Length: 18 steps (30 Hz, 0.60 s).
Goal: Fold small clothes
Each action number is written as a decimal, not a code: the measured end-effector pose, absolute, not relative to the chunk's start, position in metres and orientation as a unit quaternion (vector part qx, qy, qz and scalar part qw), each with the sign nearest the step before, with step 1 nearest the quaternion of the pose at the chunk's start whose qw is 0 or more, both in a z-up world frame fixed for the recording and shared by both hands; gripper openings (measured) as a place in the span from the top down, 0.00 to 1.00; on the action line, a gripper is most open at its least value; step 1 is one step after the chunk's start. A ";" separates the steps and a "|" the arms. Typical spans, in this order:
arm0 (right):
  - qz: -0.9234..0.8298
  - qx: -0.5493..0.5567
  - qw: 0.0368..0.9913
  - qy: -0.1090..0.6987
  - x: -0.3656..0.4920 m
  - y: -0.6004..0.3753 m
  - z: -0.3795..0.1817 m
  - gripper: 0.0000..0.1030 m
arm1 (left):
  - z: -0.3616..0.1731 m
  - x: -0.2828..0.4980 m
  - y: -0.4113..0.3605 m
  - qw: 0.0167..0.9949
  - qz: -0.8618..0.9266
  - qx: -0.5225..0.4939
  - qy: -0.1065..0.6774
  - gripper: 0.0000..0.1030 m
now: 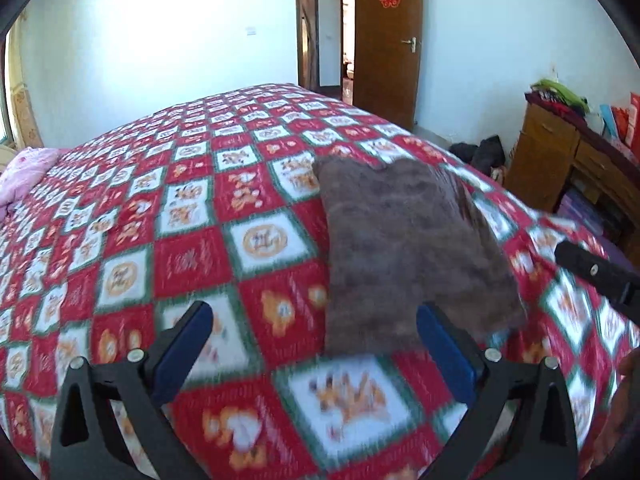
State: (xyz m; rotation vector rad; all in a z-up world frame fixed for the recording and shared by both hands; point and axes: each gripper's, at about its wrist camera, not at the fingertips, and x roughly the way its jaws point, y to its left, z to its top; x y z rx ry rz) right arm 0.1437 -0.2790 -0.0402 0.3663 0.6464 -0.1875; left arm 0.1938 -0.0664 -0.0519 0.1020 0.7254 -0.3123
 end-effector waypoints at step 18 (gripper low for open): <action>-0.055 0.204 0.894 0.395 0.317 -0.329 -0.127 0.42 | -0.118 0.330 -0.143 0.871 -0.197 -0.030 0.449 0.37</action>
